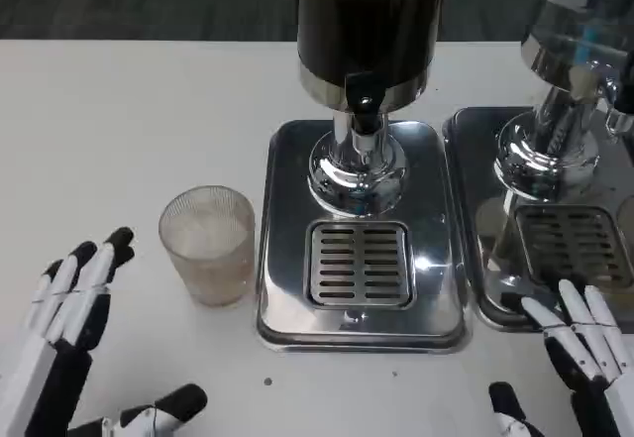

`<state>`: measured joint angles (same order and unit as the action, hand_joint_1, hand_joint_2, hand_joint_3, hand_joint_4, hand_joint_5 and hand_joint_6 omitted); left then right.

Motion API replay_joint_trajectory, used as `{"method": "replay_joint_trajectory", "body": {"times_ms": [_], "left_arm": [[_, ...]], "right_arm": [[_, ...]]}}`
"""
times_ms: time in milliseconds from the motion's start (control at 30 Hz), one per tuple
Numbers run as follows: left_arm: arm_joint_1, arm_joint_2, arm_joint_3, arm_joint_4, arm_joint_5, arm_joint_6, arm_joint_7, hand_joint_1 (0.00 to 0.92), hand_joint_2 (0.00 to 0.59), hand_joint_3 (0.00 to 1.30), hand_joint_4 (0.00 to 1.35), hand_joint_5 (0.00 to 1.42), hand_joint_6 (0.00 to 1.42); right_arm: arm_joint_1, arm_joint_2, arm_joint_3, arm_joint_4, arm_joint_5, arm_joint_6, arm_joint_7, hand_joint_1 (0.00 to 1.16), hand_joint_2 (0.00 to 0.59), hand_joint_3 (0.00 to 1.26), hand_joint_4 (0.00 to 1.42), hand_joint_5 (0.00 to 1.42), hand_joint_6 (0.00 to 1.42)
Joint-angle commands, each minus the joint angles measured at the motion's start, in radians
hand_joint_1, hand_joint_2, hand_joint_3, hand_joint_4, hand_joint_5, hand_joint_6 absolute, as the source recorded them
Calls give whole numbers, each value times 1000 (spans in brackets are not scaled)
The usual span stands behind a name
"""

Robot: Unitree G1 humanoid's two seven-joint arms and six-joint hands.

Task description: Grasp the cup under the faucet to collect the drink, then remove the cup.

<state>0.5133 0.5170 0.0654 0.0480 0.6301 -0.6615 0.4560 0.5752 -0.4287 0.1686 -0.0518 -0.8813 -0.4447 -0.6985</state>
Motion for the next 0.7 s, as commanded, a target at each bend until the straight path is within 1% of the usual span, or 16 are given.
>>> {"method": "replay_joint_trajectory", "body": {"times_ms": [33,300,400,433,567,700], "left_arm": [[-56,-4,22,42,-62,-13,-20,0,40,0,0,0,3],[-163,2,45,149,-156,-32,-72,0,29,0,0,9,27],[-223,13,38,211,-188,-25,-118,0,21,0,0,19,41],[-240,16,36,229,-193,-26,-130,15,12,0,0,31,54],[-340,29,0,319,-140,11,-148,89,1,0,0,69,90],[-405,30,-28,388,-128,21,-156,109,1,0,0,88,105]], "right_arm": [[-3,17,10,1,-14,-10,-30,343,438,232,52,34,279],[-11,45,23,13,-27,-1,-39,340,445,242,64,43,295],[-14,48,29,14,-30,-2,-37,336,446,249,74,51,298],[-16,50,31,14,-31,-2,-37,336,446,250,75,53,299],[-29,47,33,23,-26,-7,-34,337,445,256,86,71,305],[-39,36,32,35,-14,-21,-29,334,445,262,95,83,307]]}}
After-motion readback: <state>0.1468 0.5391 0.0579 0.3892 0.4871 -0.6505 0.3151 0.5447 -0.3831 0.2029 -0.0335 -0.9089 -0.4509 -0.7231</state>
